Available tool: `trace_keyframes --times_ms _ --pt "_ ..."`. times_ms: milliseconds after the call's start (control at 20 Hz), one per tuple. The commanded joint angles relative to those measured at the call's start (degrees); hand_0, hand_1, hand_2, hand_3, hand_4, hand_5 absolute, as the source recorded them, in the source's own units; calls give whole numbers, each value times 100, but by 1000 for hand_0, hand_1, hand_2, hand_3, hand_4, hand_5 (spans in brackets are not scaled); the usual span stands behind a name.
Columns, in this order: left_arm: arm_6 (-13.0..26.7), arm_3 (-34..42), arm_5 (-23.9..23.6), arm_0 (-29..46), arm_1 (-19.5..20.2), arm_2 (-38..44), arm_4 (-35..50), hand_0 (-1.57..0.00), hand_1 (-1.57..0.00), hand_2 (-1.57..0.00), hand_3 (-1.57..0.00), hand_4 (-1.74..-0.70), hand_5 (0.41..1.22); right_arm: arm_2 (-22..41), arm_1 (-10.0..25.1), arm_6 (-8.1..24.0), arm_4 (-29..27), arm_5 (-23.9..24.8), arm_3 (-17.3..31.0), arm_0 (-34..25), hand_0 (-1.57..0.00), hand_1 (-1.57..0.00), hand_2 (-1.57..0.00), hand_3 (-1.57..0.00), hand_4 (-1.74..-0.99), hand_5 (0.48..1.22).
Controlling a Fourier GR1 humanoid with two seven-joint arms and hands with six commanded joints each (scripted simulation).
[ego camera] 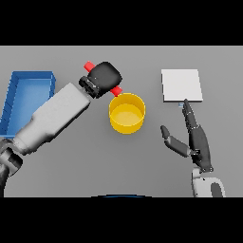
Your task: Pick up the red beaker and tilt it to pour out 1 green nut into yellow bowl. Pick up the yellow bowl and place it on the metallic measuring scale.
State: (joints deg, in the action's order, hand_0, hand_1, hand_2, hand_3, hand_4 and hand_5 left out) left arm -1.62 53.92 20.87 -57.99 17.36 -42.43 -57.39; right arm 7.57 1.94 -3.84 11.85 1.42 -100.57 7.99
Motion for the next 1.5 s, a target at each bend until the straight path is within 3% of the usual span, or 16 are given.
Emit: trace_keyframes --times_ms 0,300,600,800,1050,1250,1450 --pt "-77 -25 -7 -46 -32 -114 -102 -1571 -1571 -1571 -1458 -1727 1219 43 -53 -48 70 41 82 -33 1 1 1 1 -1221 610" --pt "-482 -104 114 -541 42 -811 -843 -1571 -1571 -1571 -1541 -1736 1221 106 -91 -130 264 174 61 -26 1 1 1 1 -1173 572" --pt "-834 -325 -31 -895 77 -1447 -1524 -1571 -1571 -1571 -1563 -1736 1221 51 -97 -131 120 125 48 -22 1 1 1 1 -1130 565" --pt "-966 -468 -109 -1107 -47 -1786 -1890 -1571 -1571 -1571 -1568 -1733 1221 101 -91 -266 217 148 40 75 1 1 1 1 -1136 579" --pt "-1181 -569 -247 -1608 -115 -2150 -2359 -1571 -1571 -1571 -1570 -1733 1221 1 -81 -178 149 185 116 -8 1 1 1 1 -1133 575" --pt "-1469 -815 -242 -2539 27 -1980 -2465 -1571 -1571 -1571 -1571 -1728 1221 61 -77 -214 195 169 11 -16 1 1 1 1 -1135 563" --pt "-1296 -1501 -469 -3172 352 -1138 -2114 -1571 -1571 -1571 -1571 -1720 1221 87 -94 -213 163 126 40 -30 1 1 1 1 -1128 554"
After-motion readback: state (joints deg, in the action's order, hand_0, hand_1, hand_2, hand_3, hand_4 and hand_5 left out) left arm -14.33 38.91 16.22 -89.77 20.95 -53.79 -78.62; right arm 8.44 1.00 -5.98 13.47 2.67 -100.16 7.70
